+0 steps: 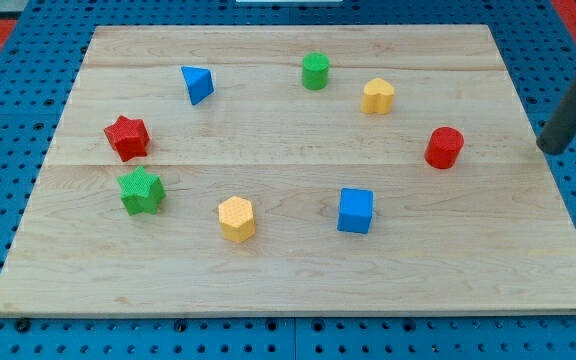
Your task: Slightly push the blue cube towards top
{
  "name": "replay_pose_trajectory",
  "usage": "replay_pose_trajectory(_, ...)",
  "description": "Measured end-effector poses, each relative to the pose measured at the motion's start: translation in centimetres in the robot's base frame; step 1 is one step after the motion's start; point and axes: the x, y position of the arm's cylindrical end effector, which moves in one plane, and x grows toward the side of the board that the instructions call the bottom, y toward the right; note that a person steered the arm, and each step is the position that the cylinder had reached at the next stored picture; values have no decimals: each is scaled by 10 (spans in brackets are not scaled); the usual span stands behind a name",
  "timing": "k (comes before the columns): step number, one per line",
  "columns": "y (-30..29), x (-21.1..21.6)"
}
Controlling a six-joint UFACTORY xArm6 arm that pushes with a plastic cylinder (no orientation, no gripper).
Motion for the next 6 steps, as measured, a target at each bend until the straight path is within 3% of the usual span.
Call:
replay_pose_trajectory(3,-135,2)
replay_pose_trajectory(4,-119,43)
replay_pose_trajectory(5,-128,158)
replay_pose_trajectory(6,-187,166)
